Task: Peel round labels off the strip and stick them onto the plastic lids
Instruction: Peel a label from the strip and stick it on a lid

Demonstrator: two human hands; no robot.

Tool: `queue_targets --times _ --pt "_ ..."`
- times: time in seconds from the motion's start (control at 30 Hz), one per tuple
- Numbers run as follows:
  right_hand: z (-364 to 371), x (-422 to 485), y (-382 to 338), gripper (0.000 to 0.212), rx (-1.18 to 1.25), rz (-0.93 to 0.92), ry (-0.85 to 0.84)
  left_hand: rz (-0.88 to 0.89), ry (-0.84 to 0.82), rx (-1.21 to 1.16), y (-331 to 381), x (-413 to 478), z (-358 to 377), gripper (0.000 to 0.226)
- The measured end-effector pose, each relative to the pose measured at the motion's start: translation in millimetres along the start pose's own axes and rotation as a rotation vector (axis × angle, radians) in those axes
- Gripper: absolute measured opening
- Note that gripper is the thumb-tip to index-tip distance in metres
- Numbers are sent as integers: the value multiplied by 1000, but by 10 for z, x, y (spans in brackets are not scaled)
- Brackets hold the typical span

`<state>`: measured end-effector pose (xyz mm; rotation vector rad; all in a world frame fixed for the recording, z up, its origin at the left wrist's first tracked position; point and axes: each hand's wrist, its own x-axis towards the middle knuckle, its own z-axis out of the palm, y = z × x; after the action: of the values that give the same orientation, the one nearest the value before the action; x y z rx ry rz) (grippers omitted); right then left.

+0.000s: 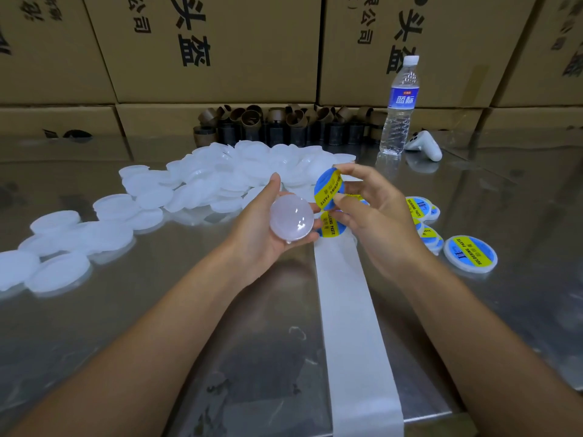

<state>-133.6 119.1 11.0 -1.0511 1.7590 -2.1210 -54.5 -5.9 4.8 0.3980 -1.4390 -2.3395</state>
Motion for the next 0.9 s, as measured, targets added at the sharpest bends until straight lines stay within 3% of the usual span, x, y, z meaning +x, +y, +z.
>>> queue_targets --times 0.2,0.6,0.9 --pt "20 -42 1 42 -72 -56 -114 -71 -73 101 -29 -25 39 70" --pt "69 -87 128 38 -514 -336 -187 -132 -242 72 -64 5 9 68" --pt "72 -102 138 37 -614 -390 -209 -95 -247 66 -74 47 14 80"
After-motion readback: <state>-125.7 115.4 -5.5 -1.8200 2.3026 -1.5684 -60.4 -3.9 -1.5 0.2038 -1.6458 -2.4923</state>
